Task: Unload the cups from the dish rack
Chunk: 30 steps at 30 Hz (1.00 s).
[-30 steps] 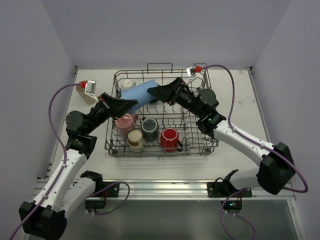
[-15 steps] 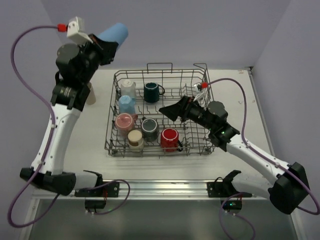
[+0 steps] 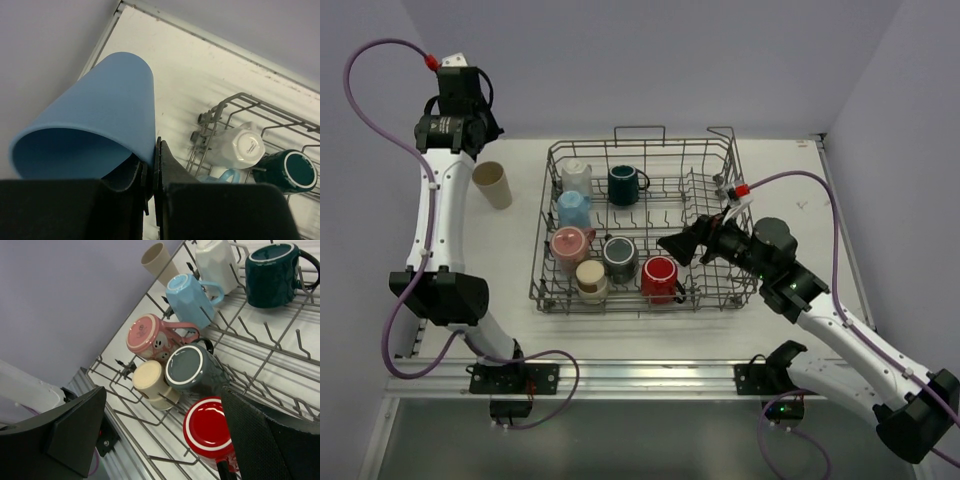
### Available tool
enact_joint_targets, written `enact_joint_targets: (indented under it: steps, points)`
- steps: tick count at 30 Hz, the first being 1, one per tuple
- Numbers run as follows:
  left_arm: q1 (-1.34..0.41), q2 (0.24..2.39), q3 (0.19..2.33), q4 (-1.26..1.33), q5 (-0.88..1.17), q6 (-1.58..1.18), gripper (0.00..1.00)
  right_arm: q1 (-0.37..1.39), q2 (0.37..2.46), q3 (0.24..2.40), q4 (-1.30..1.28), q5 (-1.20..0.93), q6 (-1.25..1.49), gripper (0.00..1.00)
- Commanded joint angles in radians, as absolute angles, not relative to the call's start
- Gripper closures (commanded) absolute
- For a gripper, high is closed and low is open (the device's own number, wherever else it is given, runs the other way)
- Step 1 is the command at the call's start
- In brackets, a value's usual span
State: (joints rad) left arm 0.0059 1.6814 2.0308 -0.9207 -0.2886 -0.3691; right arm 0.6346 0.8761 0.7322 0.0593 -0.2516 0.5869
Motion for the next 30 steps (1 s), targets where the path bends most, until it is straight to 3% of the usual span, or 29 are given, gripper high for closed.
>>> enact_joint_targets:
  steps: [1, 30]
  points:
    - [0.008, 1.673, 2.042, -0.973, -0.354, -0.324, 1.0, 0.635, 0.867, 0.736, 0.017, -0.253, 0.54, 0.01]
    - [0.044, 1.891, 2.068, -1.003, -0.311, -0.304, 1.0, 0.64, 0.928, 0.724, 0.046, -0.296, 0.563, 0.01]
